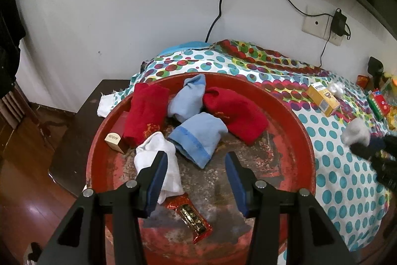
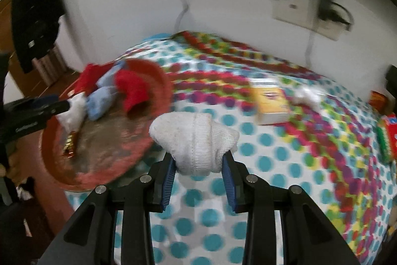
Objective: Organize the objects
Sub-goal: 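Carry the white sock bundle with the right tool over the red tray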
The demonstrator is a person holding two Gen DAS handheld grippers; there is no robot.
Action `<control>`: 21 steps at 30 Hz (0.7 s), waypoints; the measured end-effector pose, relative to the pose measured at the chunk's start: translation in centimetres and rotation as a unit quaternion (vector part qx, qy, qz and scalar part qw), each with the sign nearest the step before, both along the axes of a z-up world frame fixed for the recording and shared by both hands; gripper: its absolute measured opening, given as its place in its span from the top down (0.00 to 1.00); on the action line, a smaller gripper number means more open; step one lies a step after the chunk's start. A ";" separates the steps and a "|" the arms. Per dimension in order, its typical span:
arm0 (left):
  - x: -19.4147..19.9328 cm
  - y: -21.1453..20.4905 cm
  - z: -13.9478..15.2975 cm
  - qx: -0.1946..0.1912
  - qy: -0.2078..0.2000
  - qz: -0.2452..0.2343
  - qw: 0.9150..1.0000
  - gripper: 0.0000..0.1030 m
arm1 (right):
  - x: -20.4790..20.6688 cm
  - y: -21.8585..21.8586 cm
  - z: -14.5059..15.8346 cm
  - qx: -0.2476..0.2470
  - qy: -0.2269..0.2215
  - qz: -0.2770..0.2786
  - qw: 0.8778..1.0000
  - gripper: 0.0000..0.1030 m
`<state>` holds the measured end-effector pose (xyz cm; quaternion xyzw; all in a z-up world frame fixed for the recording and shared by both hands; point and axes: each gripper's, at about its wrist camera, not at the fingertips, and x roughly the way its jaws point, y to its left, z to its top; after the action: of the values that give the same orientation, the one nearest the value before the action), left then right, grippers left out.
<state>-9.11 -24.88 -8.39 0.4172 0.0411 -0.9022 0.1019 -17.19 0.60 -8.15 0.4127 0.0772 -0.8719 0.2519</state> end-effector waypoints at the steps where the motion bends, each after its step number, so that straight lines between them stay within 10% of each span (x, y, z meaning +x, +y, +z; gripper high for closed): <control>1: 0.1 -0.1 0.1 0.002 0.001 -0.001 1.000 0.52 | 0.3 -0.9 0.0 0.000 -0.001 0.008 1.000 0.68; 21: 1.1 -2.5 0.6 0.034 0.012 0.016 0.999 0.52 | 3.2 -11.9 -2.7 0.043 -0.024 0.105 0.993 0.67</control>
<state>-8.06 -27.42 -7.79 0.4089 0.0792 -0.9035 0.1016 -13.99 -11.34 -10.81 0.4339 0.1516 -0.8260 0.3262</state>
